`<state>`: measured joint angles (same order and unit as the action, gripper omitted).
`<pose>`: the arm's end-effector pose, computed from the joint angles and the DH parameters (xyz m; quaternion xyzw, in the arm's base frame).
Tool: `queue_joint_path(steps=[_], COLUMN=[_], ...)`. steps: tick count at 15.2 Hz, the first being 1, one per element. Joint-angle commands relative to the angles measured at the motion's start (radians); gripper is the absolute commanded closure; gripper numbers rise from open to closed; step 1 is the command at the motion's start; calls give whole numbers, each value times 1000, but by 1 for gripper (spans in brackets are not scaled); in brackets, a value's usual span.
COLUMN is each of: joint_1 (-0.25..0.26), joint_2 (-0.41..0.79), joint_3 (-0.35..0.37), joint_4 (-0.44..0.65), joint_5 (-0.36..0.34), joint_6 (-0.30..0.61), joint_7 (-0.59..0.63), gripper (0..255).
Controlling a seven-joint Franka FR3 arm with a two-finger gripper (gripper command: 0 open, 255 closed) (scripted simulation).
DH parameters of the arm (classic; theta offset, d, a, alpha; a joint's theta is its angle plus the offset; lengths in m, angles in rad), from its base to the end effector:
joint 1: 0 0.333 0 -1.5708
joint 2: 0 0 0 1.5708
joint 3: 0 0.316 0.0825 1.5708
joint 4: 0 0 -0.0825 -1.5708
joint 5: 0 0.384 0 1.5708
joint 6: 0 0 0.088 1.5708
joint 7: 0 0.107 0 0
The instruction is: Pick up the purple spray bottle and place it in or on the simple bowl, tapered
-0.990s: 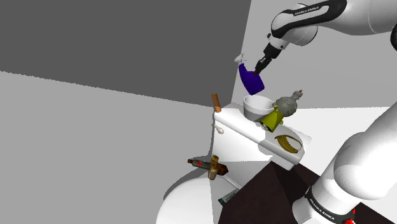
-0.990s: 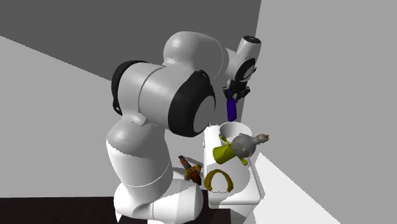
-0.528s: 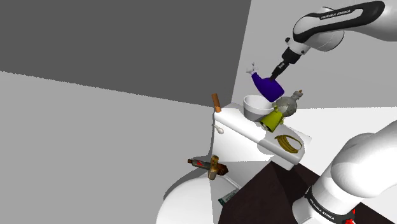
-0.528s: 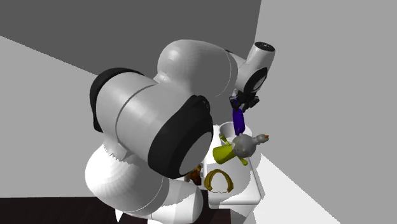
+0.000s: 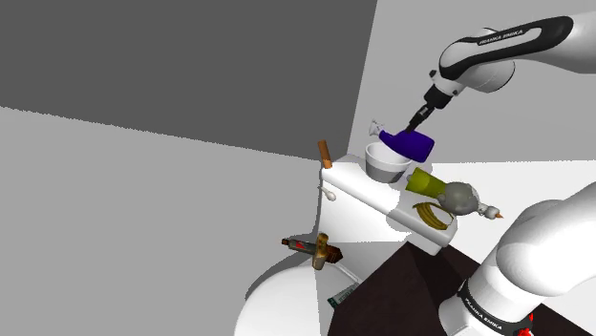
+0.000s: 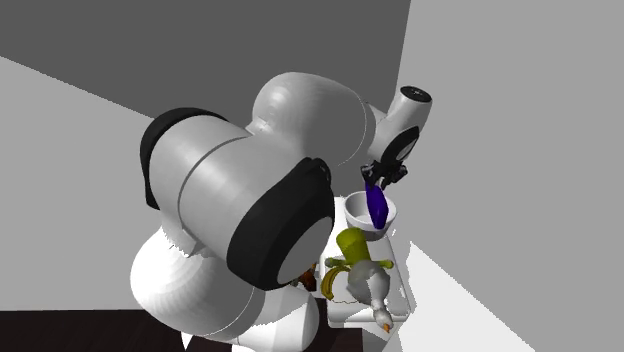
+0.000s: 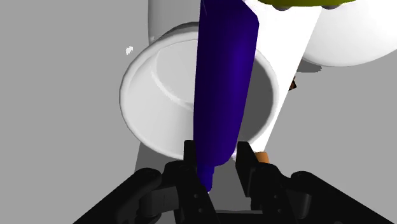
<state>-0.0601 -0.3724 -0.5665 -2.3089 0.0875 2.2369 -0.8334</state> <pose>0.3772 -0.2905 0.4930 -0.9801 -0.0826 -0.1788 0.0231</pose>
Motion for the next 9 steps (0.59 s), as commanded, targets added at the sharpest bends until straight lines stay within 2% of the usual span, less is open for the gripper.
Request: queue_joint_path(steps=[1,9], joint_1=[3,4], joint_2=[10,16], joint_3=[-8,-11], joint_4=[-19,-31], joint_5=[8,13], joint_6=[28,45], joint_7=[-12,-19], gripper=[255,255])
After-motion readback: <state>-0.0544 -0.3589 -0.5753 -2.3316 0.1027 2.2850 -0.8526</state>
